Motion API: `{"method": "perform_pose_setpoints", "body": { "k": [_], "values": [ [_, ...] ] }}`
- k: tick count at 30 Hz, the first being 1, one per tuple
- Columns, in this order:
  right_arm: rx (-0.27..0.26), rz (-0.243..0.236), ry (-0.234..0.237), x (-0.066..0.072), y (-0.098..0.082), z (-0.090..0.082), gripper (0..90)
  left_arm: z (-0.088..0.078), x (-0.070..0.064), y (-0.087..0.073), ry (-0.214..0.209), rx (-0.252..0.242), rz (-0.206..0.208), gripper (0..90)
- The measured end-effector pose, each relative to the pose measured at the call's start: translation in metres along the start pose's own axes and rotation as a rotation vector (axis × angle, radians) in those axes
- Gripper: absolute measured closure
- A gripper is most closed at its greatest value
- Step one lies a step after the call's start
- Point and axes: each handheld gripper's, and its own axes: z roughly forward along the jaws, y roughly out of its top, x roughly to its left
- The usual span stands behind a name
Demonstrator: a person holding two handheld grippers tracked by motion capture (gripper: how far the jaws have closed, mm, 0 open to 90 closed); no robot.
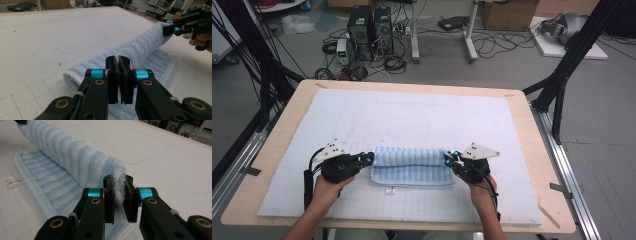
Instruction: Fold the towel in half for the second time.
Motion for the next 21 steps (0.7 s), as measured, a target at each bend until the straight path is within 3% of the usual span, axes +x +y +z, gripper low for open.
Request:
{"method": "perform_pose_setpoints", "body": {
  "k": [11,14,15,17,21],
  "values": [
    [0.012,-0.003,0.022,0.004,-0.017,-0.009,80.9,-0.001,-0.013,-0.011,-0.038,0.042,0.016,85.2],
    [0.017,-0.011,0.037,0.005,-0.019,-0.010,79.6,-0.003,-0.013,-0.011,-0.039,0.040,0.003,83.6],
    [0.021,-0.012,0.044,0.005,-0.019,-0.011,77.8,-0.003,-0.012,-0.010,-0.026,0.034,-0.012,80.3],
    [0.004,-0.002,0.064,0.003,-0.017,-0.014,70.5,-0.004,-0.011,-0.007,0.001,0.008,-0.054,62.0],
    [-0.095,0.067,0.083,-0.002,-0.009,-0.027,63.5,-0.007,-0.007,0.002,0.033,-0.033,-0.055,57.2]
  ]
}}
